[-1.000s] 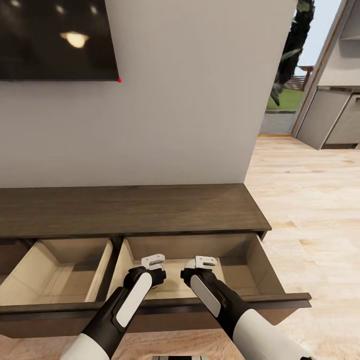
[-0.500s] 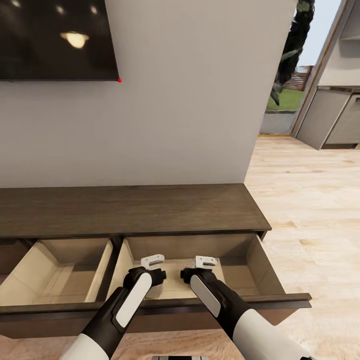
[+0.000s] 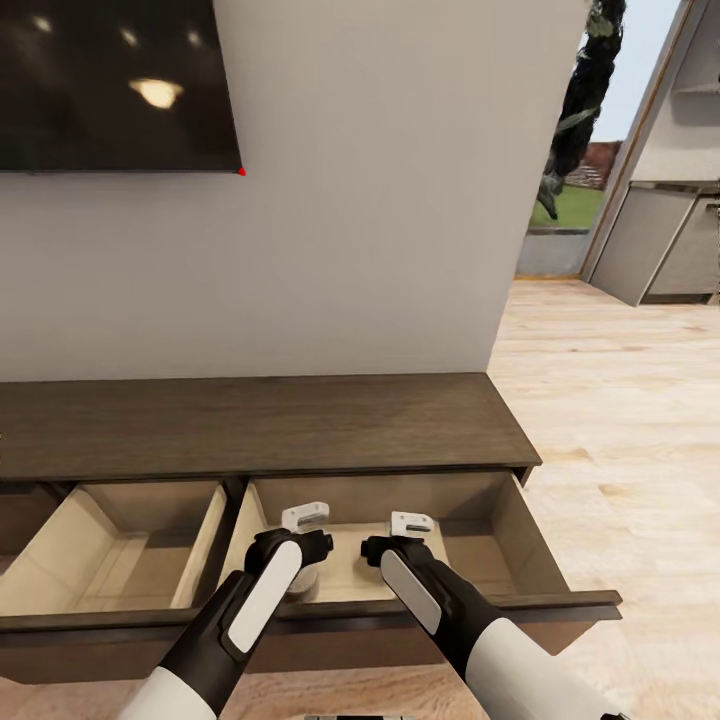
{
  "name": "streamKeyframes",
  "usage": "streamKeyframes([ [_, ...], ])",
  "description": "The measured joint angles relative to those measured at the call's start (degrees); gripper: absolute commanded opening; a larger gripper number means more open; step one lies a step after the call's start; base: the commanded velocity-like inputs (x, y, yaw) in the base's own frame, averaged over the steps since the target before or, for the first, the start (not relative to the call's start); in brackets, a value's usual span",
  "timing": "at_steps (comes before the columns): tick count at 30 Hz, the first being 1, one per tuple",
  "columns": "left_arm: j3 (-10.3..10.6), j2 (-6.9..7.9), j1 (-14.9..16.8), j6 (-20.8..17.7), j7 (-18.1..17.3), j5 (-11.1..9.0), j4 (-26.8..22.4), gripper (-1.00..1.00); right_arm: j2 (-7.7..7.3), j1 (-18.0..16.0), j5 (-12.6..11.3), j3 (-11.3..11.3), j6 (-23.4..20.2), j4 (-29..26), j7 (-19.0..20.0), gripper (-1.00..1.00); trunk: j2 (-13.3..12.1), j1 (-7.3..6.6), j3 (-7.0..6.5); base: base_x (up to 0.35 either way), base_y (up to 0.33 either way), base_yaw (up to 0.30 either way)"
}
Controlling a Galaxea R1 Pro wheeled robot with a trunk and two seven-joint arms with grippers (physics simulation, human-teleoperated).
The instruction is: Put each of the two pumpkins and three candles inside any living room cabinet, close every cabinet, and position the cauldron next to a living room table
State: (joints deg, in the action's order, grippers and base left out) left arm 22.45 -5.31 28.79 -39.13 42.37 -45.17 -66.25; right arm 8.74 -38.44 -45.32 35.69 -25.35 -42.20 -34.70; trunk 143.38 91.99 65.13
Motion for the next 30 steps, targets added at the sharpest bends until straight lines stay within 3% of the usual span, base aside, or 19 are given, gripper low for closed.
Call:
streamKeyframes([
  [12,-0.6,-0.01,0.0,-0.1,0.1,-0.2,-0.2,1.0,-0.01,0.0,0.0,0.0,-0.1,-0.1,0.0,1.0,-0.2,-0.33,-2.66,0.0,0.0,0.0],
  [30,-2.4,0.2,0.0,-0.5,0.1,-0.4,-2.2,1.0,-0.02,0.0,-0.2,0.0,-0.1,-0.3,0.0,1.0,-7.4,-4.28,-5.89,-0.063,0.013,0.0],
])
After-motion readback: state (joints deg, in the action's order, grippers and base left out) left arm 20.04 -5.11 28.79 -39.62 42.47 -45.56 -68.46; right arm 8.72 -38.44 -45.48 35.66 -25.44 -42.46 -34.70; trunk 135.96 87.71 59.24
